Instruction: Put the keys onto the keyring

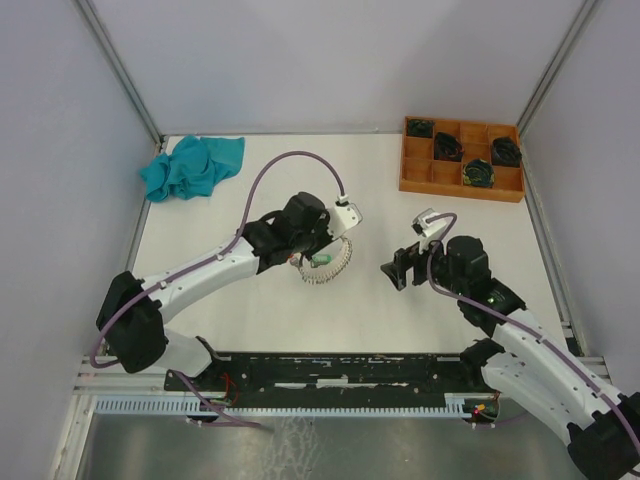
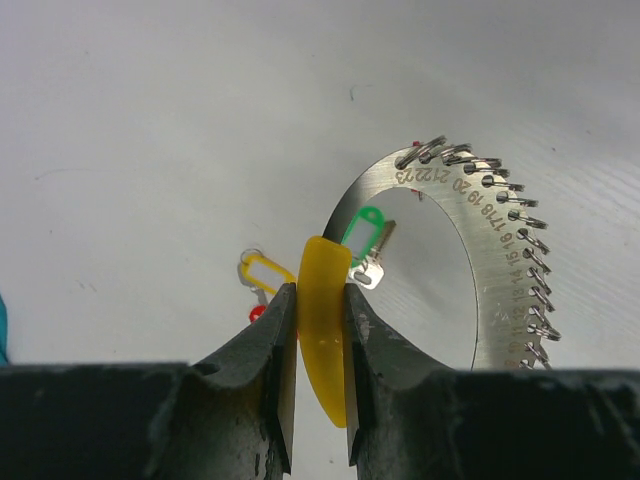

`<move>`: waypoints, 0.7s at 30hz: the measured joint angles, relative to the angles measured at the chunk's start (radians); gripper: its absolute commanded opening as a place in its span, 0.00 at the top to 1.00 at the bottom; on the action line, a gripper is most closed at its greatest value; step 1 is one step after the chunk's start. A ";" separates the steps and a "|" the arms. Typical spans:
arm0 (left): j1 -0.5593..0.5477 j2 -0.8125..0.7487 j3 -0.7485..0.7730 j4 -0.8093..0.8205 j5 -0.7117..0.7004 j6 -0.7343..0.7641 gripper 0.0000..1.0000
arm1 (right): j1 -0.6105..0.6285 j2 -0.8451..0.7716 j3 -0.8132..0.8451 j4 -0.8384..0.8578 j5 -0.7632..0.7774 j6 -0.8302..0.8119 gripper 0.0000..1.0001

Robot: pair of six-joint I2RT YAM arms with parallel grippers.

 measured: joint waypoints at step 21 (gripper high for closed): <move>-0.146 0.286 0.001 -0.057 0.066 -0.145 0.97 | 0.000 -0.109 -0.072 -0.014 0.064 -0.001 0.14</move>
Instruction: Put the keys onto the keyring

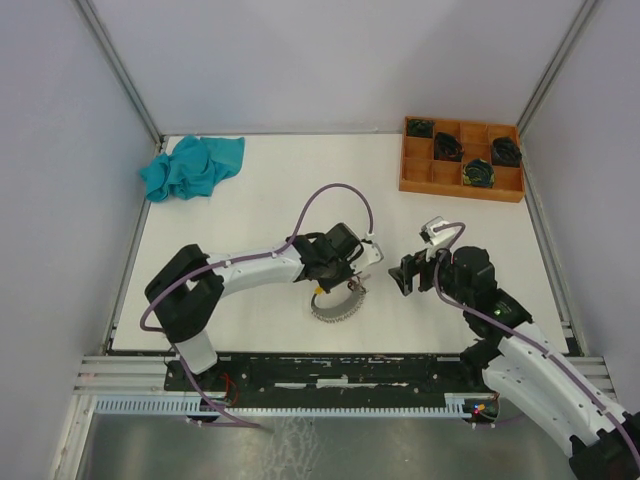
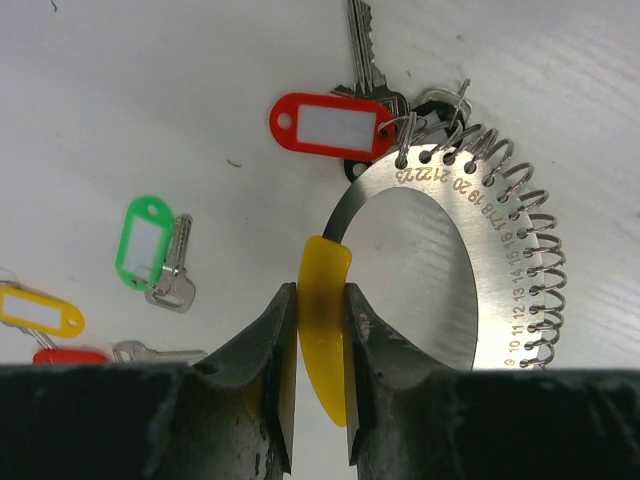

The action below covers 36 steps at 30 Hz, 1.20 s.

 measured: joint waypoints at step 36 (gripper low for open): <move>0.000 -0.080 -0.097 -0.023 -0.108 -0.043 0.97 | 0.021 0.432 -0.028 0.228 -0.197 0.258 0.37</move>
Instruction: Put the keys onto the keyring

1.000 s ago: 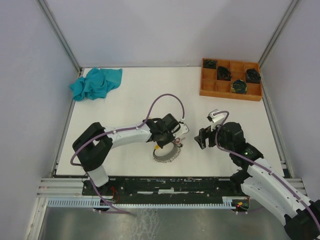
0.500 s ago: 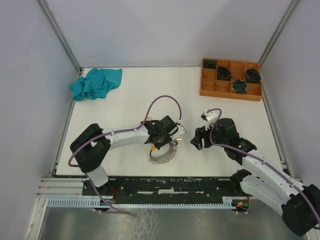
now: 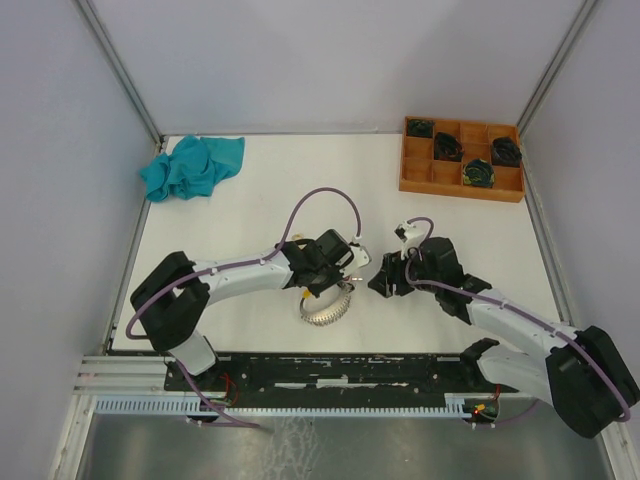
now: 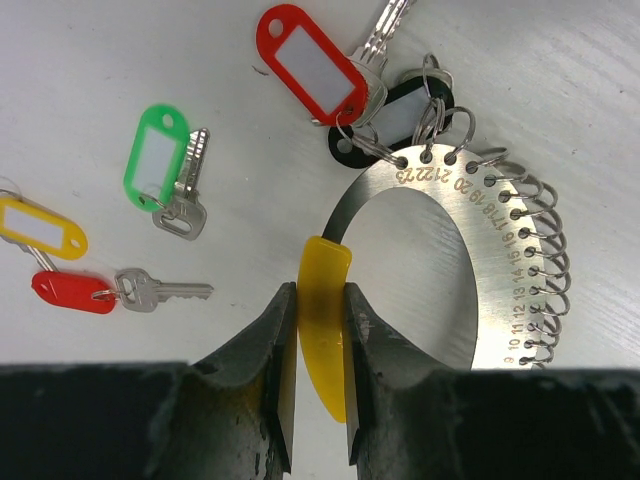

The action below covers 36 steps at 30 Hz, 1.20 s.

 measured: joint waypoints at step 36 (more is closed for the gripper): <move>0.000 -0.006 -0.001 -0.006 0.006 0.001 0.97 | 0.100 0.475 -0.067 0.591 -0.138 -0.001 0.57</move>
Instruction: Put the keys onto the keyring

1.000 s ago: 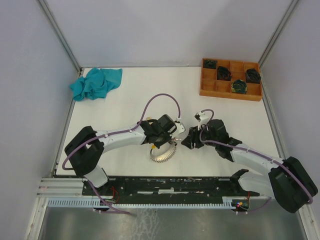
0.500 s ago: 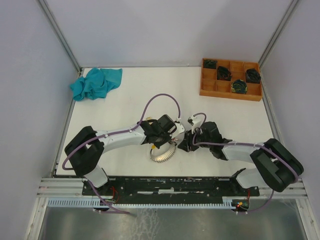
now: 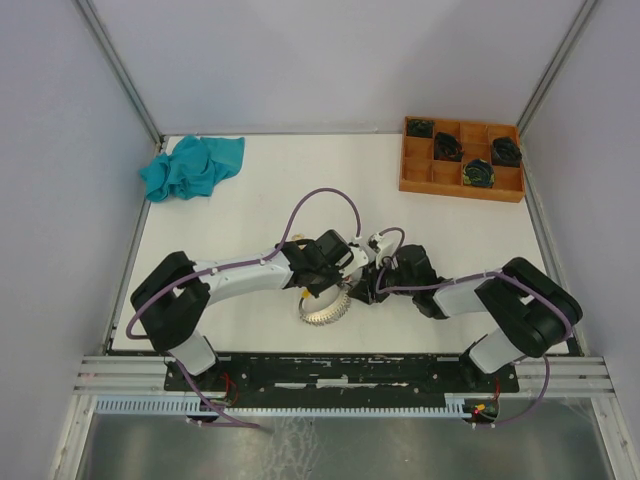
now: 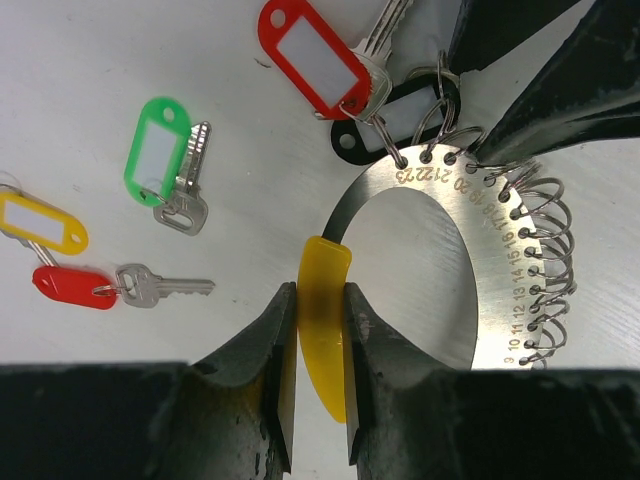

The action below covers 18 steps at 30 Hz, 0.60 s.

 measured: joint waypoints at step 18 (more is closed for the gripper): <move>0.007 0.027 0.000 -0.002 -0.009 0.000 0.97 | 0.004 0.114 0.006 0.161 -0.036 0.009 0.75</move>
